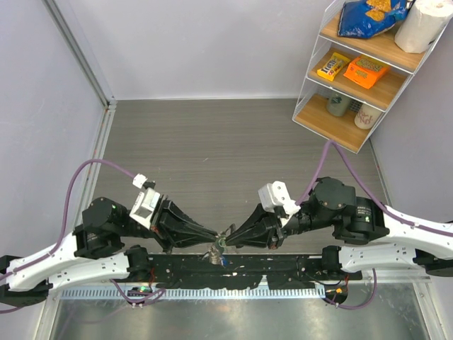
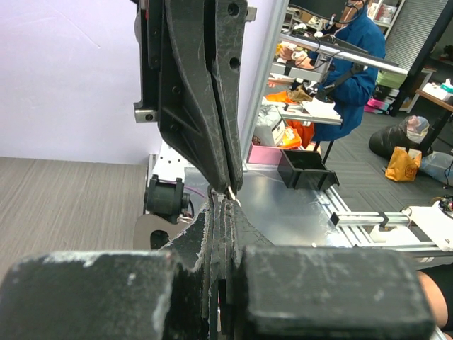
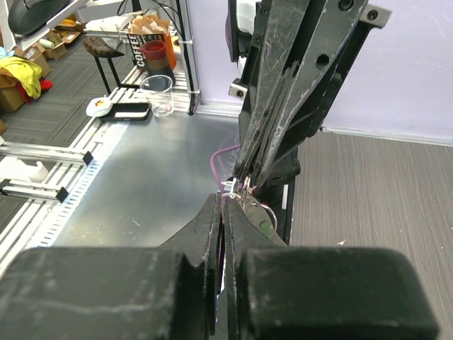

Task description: Put the keys on the keyring

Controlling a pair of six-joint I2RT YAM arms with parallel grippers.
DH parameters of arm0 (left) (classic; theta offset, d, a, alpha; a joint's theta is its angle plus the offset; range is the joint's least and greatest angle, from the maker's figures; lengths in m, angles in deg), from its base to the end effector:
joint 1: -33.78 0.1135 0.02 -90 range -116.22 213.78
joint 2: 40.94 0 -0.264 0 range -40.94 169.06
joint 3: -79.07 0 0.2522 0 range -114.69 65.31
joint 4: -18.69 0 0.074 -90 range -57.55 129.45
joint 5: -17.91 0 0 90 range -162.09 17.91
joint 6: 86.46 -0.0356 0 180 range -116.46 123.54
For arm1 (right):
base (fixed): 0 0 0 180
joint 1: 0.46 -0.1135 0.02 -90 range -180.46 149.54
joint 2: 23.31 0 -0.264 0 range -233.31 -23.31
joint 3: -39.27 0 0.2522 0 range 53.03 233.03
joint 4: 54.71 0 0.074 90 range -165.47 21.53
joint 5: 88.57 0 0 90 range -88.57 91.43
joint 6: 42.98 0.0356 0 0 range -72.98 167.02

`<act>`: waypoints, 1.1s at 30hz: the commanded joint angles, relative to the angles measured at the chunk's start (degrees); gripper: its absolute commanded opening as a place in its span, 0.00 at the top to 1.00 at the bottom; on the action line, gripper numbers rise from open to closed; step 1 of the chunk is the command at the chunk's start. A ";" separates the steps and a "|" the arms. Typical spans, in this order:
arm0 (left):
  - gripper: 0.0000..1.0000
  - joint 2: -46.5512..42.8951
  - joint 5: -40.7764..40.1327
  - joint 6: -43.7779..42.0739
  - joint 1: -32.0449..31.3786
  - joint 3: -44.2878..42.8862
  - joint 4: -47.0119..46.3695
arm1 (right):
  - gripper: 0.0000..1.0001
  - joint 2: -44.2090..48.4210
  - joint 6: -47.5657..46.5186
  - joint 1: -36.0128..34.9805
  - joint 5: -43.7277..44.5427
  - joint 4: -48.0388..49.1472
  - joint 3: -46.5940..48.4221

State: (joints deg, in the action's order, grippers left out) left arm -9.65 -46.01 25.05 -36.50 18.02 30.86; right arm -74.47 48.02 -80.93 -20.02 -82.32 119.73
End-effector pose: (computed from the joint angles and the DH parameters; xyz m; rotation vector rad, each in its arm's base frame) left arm 0.0239 -0.1129 0.4078 0.9968 1.1093 -1.6240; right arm 0.0172 0.1811 0.4457 -1.3359 1.0906 1.3805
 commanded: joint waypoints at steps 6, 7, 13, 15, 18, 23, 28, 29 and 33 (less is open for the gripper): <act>1.00 -2.46 -0.86 -0.42 -0.03 1.06 -5.10 | 0.95 -0.26 -0.73 -0.13 0.89 -1.97 7.65; 1.00 -2.63 -0.95 -0.42 -0.03 1.32 -5.10 | 0.95 -0.26 -0.64 -0.13 0.97 -2.41 7.75; 1.00 -3.60 -1.30 -0.16 -0.03 2.37 -5.45 | 0.95 -1.49 -2.57 -0.13 0.80 -4.69 10.82; 1.00 -3.69 -1.21 0.10 -0.03 2.46 -5.45 | 0.95 -2.10 -2.93 -0.13 0.97 -5.49 11.87; 1.00 -3.34 -1.04 0.45 -0.12 2.46 -5.45 | 0.94 -3.42 -3.28 -0.13 0.54 -6.98 14.07; 0.99 -3.43 -1.48 0.98 -0.03 2.90 -5.10 | 0.95 -5.00 -4.16 -0.13 0.10 -9.70 17.84; 0.80 -3.87 -2.35 1.16 -0.12 3.17 -4.04 | 0.95 -6.85 -4.95 -0.13 -0.61 -13.22 21.36; 0.75 -3.95 -2.36 1.16 -0.03 2.91 -3.69 | 0.95 -7.37 -4.78 -0.13 -0.78 -13.48 22.24; 0.59 -3.69 -3.23 0.81 -0.12 2.46 -2.02 | 0.95 -9.13 -5.13 -0.13 -1.57 -15.68 24.96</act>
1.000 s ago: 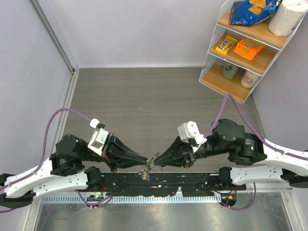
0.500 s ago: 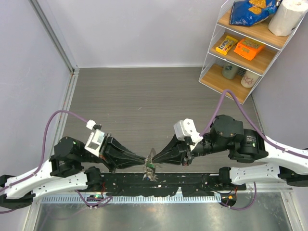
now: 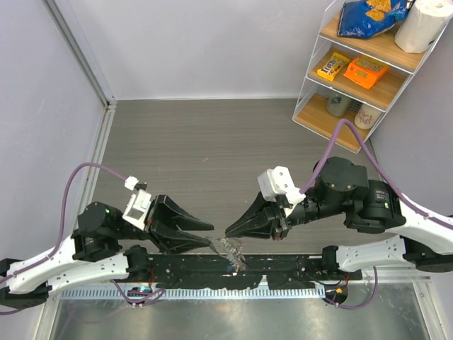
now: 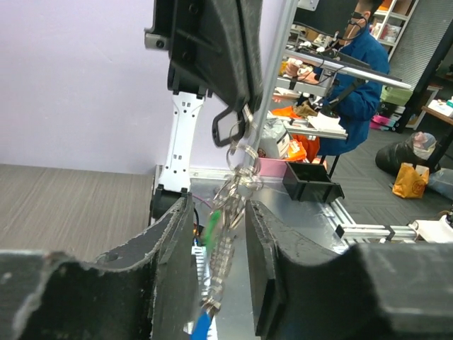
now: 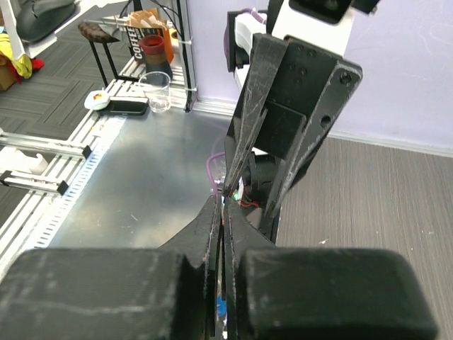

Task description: Put the keys on the keyring

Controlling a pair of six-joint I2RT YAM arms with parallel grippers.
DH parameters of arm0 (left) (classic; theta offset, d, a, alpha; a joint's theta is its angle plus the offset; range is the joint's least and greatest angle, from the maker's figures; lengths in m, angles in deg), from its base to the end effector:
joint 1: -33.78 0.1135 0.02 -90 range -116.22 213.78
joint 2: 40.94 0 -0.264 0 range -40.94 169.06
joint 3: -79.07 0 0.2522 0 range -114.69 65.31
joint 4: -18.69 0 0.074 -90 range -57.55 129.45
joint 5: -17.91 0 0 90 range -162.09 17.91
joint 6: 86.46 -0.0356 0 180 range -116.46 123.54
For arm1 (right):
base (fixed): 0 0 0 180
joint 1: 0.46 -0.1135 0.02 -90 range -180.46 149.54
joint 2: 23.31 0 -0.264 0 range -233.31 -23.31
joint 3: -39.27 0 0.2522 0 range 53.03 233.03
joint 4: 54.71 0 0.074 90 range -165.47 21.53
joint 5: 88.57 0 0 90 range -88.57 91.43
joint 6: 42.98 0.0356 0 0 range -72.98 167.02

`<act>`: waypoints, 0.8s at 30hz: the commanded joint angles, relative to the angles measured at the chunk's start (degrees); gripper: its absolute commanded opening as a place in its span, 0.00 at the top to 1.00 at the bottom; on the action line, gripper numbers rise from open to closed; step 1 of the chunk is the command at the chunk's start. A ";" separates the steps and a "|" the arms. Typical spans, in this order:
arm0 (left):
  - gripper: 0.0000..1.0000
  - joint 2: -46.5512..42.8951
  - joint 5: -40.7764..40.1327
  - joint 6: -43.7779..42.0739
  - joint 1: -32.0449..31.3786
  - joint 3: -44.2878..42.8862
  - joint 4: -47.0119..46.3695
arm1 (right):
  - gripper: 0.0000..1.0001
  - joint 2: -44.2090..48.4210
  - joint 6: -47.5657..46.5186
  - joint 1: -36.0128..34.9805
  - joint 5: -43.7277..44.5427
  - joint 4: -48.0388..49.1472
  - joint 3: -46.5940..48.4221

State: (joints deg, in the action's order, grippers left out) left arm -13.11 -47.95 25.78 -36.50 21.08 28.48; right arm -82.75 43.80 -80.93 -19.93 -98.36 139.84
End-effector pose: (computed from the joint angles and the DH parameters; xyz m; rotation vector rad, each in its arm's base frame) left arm 0.0215 -0.1032 0.4005 0.9417 1.0790 -1.6245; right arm 0.0175 0.1824 0.5020 -1.4089 1.0977 1.3089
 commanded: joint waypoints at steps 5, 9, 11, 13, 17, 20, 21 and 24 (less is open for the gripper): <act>0.42 0.11 -1.73 -0.27 -0.03 -1.30 1.42 | 0.95 -2.70 -1.17 -0.13 -2.63 -1.48 6.89; 0.41 0.90 -0.68 0.35 -0.12 -2.44 1.51 | 0.95 -3.58 -1.35 -0.13 -2.54 -2.10 7.33; 0.40 1.43 -0.06 0.96 -0.03 -2.88 1.33 | 0.95 -3.67 -1.26 -0.13 -2.19 -2.10 7.15; 0.40 1.70 -0.06 1.23 -0.03 -3.41 1.59 | 0.95 -3.84 -1.17 -0.13 -1.40 -1.93 6.71; 0.39 1.78 -0.94 0.88 -0.03 -4.28 3.26 | 0.95 -3.84 -1.26 -0.13 0.09 -1.84 6.01; 0.39 1.79 -1.64 0.61 -0.03 -4.99 3.79 | 0.95 -4.02 -1.08 -0.13 1.32 -1.66 5.66; 0.39 1.87 -2.08 0.53 -0.03 -5.34 5.62 | 0.95 -4.10 -1.08 -0.13 1.76 -1.58 5.74; 0.38 2.22 -3.04 0.26 -0.03 -6.57 7.83 | 0.95 -4.37 -0.82 -0.13 3.52 -1.93 5.74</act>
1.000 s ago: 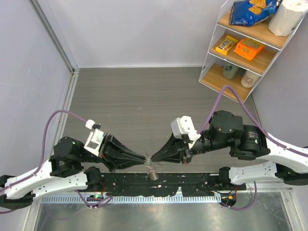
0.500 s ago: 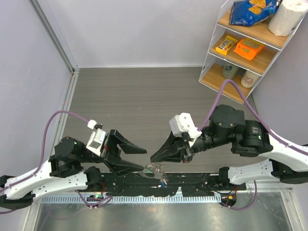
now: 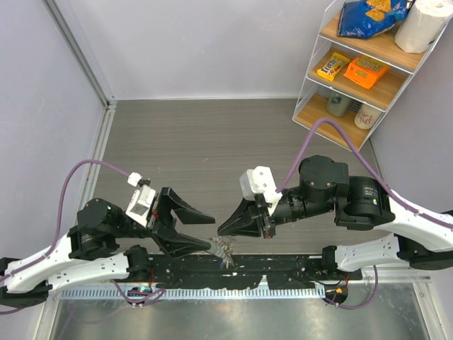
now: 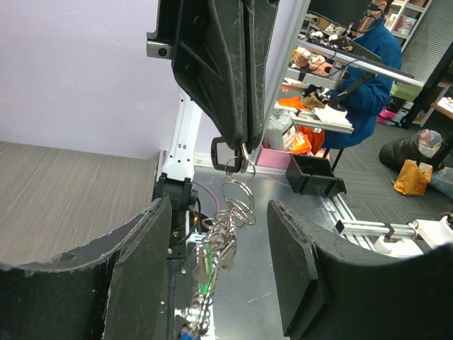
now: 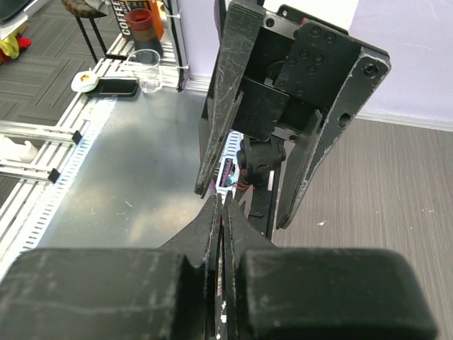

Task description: Put the keys on the keyring

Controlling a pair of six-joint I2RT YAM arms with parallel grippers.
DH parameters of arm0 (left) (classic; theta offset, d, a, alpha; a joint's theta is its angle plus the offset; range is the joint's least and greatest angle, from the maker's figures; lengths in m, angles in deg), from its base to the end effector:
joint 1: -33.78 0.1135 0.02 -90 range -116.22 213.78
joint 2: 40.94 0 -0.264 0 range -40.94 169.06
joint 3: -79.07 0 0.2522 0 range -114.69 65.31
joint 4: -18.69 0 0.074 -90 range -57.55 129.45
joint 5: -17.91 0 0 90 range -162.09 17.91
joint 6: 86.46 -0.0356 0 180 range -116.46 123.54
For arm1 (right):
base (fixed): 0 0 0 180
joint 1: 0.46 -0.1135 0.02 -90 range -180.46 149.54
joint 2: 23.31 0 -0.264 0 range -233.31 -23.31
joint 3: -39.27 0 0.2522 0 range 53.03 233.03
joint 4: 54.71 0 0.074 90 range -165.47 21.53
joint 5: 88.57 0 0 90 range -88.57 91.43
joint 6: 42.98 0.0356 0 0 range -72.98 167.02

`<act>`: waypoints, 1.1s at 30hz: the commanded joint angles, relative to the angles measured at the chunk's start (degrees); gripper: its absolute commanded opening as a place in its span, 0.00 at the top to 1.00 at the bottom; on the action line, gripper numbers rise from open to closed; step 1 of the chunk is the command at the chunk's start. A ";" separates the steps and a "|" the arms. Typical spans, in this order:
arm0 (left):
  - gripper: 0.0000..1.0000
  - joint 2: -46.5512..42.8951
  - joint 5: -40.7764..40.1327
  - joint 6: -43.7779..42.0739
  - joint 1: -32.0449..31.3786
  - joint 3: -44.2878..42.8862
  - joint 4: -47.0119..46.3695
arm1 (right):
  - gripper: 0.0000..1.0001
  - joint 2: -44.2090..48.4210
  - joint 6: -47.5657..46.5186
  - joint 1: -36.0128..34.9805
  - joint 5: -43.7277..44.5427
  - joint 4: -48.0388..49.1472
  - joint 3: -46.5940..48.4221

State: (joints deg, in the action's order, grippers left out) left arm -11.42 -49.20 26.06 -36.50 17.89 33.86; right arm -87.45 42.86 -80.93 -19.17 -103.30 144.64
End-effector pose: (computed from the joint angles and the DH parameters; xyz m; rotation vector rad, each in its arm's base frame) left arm 0.0232 -0.1057 0.4063 0.9441 1.1640 -1.6045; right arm 0.0209 0.2003 0.5035 -1.4604 1.1661 1.2660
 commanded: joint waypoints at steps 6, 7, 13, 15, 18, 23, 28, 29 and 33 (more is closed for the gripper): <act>0.37 1.42 -2.77 0.41 -0.03 -5.49 4.83 | 0.95 -0.46 1.26 -0.13 5.57 3.27 0.41; 0.37 1.77 -2.68 0.50 -0.03 -5.75 5.18 | 0.95 -0.63 1.44 -0.13 5.92 3.28 0.41; 0.37 3.26 -3.03 0.77 -0.03 -7.42 7.73 | 0.95 -1.34 2.93 -0.13 8.29 3.63 0.85; 0.37 3.62 -3.21 0.77 -0.03 -7.77 8.52 | 0.95 -1.69 3.20 -0.13 9.08 3.63 1.11; 0.38 4.14 -3.82 0.68 -0.03 -8.04 9.49 | 0.95 -1.87 3.37 -0.13 9.44 3.89 1.37; 0.39 4.14 -5.58 0.42 -0.03 -8.13 11.51 | 0.95 -1.69 3.99 -0.13 10.49 4.42 1.55; 0.40 3.71 -6.90 0.15 -0.03 -7.78 12.48 | 0.95 -1.25 3.99 -0.13 11.11 5.12 1.11; 0.40 3.62 -6.90 0.07 -0.03 -7.69 12.39 | 0.95 -1.25 4.07 -0.13 11.02 5.12 1.11; 0.48 3.88 -6.99 -0.20 -0.12 -7.69 12.39 | 0.95 -1.07 4.08 -0.13 10.93 5.30 0.85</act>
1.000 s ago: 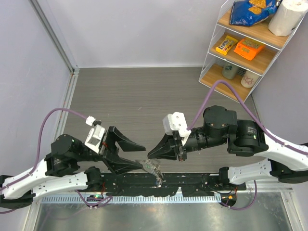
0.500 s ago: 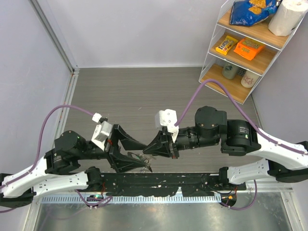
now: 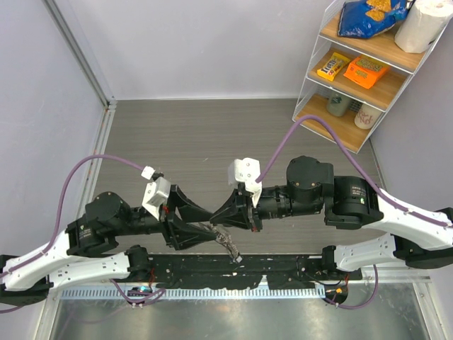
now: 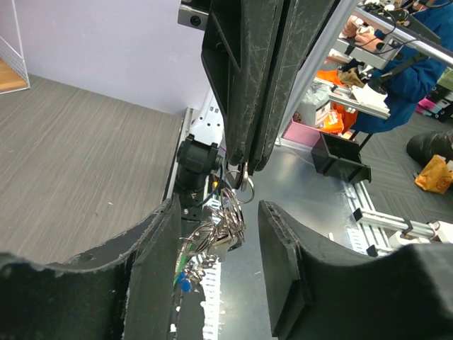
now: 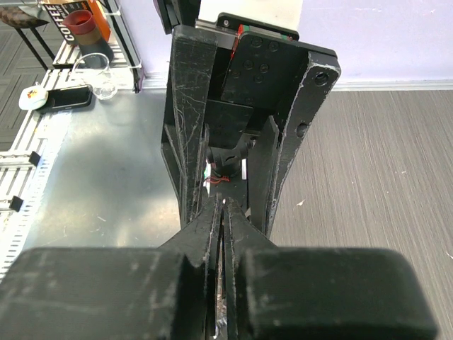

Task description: Put the keys on the keyring

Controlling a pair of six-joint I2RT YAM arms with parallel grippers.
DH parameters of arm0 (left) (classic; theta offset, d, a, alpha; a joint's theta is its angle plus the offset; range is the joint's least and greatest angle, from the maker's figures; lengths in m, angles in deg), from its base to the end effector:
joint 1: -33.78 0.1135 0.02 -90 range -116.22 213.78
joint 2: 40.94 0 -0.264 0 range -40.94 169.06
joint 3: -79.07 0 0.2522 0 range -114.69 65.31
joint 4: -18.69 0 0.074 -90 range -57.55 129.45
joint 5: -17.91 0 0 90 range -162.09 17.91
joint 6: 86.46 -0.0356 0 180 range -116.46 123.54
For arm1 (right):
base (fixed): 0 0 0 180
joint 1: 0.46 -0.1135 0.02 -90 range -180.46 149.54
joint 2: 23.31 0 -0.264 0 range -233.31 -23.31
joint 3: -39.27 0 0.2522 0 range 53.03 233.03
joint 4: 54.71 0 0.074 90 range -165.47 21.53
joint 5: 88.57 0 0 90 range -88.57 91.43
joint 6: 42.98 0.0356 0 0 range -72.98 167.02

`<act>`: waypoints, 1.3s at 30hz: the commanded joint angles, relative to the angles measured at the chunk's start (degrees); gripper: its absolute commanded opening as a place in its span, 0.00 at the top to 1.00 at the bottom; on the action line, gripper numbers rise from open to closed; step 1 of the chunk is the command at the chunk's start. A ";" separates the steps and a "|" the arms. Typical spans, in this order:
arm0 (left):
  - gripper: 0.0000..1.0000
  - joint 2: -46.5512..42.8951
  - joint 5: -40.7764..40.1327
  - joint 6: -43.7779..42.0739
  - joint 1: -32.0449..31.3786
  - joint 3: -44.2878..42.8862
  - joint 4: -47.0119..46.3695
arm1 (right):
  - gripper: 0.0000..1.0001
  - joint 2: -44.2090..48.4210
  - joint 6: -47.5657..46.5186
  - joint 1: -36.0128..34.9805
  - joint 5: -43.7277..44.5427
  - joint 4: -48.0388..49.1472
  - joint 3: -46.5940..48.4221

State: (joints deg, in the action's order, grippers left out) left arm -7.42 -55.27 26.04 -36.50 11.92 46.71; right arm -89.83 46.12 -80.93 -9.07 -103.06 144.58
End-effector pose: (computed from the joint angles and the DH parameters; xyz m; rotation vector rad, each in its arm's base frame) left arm 0.0299 -0.1140 0.4095 0.9167 1.4035 -1.4901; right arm 0.0298 0.2169 0.4955 -1.3367 1.3308 1.1504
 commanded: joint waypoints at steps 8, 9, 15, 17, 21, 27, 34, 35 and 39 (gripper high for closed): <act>0.63 0.67 -1.17 -0.62 -0.03 -2.34 -0.46 | 0.95 1.75 0.82 -0.13 0.40 5.50 -0.05; 0.63 0.76 -1.17 -0.70 -0.03 -2.34 -0.55 | 0.95 1.92 0.73 -0.22 0.48 5.76 -0.14; 0.79 1.28 -1.44 -1.05 -0.03 -2.86 -0.20 | 0.95 2.45 0.73 -0.13 0.74 6.29 -1.11; 0.92 1.72 -1.53 -1.23 -0.03 -3.13 0.15 | 0.95 2.62 0.82 -0.13 0.92 6.55 -1.37; 1.00 1.90 -1.18 -1.67 -0.03 -2.95 0.24 | 0.95 3.06 0.82 -0.13 1.10 6.55 -1.55; 1.00 1.99 -0.65 -2.37 -0.03 -3.04 0.50 | 0.95 5.00 0.82 -0.13 2.33 6.99 -2.86; 1.00 0.06 -1.53 -3.16 -0.03 -2.69 0.33 | 0.94 10.88 2.31 -0.13 1.37 8.83 -8.31; 1.00 -0.29 -1.53 -3.25 -0.03 -2.43 -0.02 | 0.95 11.50 2.49 -0.13 1.01 9.18 -10.06; 1.00 -2.40 -1.79 -3.08 -0.03 -1.11 -2.48 | 0.95 14.40 2.84 -0.13 -1.10 11.64 -14.98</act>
State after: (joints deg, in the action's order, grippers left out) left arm -7.27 -55.64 24.03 -36.65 10.89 47.17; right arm -79.86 47.45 -80.86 -7.48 -97.77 132.27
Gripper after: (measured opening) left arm 0.036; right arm 0.068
